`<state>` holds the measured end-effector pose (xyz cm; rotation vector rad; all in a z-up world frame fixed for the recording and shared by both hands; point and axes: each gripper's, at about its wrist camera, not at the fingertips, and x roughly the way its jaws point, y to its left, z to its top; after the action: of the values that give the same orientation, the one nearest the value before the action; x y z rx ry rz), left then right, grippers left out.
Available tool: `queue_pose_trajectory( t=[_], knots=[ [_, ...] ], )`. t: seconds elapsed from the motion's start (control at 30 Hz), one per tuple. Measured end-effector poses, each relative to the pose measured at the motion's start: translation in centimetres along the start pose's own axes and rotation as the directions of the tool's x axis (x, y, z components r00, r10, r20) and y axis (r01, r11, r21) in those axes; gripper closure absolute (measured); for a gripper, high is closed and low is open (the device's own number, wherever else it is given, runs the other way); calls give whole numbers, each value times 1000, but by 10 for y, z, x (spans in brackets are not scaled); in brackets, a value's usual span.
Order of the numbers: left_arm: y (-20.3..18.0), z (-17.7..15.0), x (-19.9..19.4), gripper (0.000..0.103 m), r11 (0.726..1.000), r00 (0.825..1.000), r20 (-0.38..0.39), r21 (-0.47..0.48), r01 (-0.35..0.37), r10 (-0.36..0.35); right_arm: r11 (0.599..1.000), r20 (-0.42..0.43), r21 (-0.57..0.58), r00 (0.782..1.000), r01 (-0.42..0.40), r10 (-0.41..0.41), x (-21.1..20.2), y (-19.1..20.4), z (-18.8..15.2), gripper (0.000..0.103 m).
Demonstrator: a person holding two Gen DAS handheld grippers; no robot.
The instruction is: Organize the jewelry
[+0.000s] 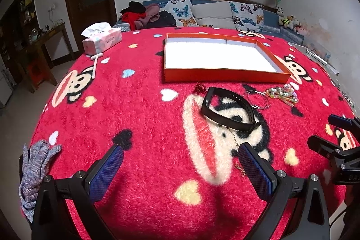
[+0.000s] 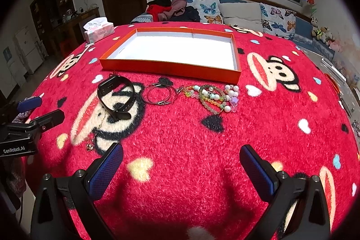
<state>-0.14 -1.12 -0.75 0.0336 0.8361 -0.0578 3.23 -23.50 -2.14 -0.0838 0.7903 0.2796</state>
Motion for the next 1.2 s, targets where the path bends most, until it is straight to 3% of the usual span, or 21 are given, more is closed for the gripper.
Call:
queue_pose_trajectory(
  t=[1.2],
  knots=[
    [3,-2,10,0,1000,1000,-27,-19,-2,1,1000,-13,2,1000,-1,1,6,1,-2,0]
  ],
)
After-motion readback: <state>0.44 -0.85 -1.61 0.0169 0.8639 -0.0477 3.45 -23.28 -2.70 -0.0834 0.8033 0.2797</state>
